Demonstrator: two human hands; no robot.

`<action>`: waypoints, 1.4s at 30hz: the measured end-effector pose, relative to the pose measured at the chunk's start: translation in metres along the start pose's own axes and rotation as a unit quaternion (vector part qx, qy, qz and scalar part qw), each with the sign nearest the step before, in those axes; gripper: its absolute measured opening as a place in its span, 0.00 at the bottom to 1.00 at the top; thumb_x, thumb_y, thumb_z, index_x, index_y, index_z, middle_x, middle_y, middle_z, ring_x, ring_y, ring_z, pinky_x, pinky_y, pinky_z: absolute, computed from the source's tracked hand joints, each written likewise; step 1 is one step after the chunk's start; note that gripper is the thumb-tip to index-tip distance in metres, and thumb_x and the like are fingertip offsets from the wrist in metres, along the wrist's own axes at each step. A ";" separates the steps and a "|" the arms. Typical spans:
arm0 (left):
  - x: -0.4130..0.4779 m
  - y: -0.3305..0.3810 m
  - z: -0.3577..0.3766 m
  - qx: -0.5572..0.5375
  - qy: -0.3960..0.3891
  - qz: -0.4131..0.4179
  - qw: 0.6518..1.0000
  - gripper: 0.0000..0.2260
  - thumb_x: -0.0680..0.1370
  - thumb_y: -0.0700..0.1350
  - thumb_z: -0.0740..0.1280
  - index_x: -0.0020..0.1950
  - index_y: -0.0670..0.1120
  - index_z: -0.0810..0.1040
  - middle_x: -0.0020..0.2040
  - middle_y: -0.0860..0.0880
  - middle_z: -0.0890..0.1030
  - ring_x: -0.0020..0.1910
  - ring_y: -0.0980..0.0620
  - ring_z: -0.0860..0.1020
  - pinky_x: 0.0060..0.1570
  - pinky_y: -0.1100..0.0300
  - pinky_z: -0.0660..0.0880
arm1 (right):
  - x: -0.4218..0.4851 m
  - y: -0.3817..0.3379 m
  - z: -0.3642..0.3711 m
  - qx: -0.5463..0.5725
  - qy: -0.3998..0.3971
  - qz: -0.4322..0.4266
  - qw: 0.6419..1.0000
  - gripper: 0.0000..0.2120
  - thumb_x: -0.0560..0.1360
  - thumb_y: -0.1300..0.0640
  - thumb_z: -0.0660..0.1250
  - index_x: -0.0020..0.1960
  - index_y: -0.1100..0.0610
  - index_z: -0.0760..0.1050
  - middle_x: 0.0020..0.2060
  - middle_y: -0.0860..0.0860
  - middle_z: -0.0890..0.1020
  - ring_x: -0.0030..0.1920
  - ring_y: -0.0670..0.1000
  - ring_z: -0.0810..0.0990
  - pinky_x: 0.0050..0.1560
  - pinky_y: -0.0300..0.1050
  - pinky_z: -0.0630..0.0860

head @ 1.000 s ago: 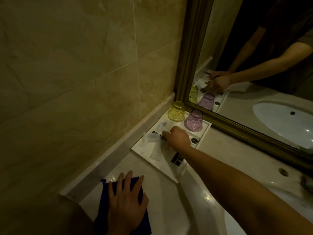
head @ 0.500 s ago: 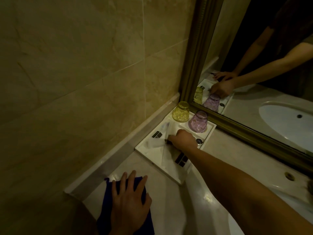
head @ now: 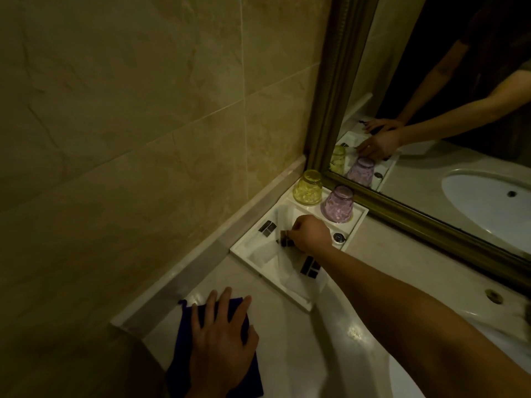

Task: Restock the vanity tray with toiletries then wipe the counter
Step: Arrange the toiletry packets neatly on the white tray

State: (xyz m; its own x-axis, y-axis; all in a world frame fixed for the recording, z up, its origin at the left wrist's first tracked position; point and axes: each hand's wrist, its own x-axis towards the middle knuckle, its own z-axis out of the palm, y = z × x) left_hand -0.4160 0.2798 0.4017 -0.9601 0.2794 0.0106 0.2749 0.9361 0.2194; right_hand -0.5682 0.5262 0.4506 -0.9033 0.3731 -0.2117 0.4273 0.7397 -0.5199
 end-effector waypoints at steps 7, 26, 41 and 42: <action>0.001 0.001 0.002 -0.004 0.000 -0.001 1.000 0.24 0.71 0.59 0.59 0.67 0.58 0.75 0.70 0.46 0.73 0.70 0.40 0.68 0.67 0.33 0.61 | -0.014 0.025 -0.010 0.178 0.089 0.061 0.978 0.04 0.74 0.59 0.67 0.42 0.60 0.75 0.33 0.57 0.83 0.31 0.57 0.85 0.39 0.58 0.84; 0.002 0.004 -0.006 0.004 -0.014 -0.020 1.000 0.24 0.70 0.60 0.59 0.65 0.59 0.77 0.69 0.47 0.75 0.70 0.41 0.70 0.65 0.32 0.64 | -0.001 0.003 0.030 -0.038 0.018 -0.073 0.996 0.21 0.75 0.50 0.69 0.66 0.55 0.73 0.59 0.59 0.75 0.54 0.60 0.79 0.51 0.50 0.77; 0.004 0.003 -0.003 -0.006 -0.017 -0.018 1.000 0.24 0.67 0.58 0.67 0.64 0.60 0.77 0.69 0.48 0.75 0.69 0.41 0.70 0.65 0.33 0.63 | -0.009 0.006 0.035 -0.189 0.065 -0.121 0.972 0.41 0.64 0.23 0.59 0.66 0.50 0.72 0.68 0.53 0.72 0.66 0.58 0.68 0.62 0.57 0.69; 0.004 0.004 -0.004 -0.007 -0.015 -0.018 1.000 0.24 0.67 0.58 0.67 0.63 0.60 0.78 0.68 0.48 0.75 0.69 0.41 0.71 0.65 0.33 0.64 | -0.009 0.006 0.032 -0.168 0.063 -0.120 0.976 0.41 0.66 0.24 0.60 0.68 0.51 0.71 0.70 0.53 0.71 0.68 0.58 0.67 0.64 0.57 0.68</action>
State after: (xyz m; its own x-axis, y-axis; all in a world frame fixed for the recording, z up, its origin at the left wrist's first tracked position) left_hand -0.4187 0.2834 0.4060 -0.9675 0.2515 -0.0271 0.2385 0.9428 0.2328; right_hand -0.5587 0.5097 0.4224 -0.9761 0.2172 -0.0025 0.2117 0.9485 -0.2357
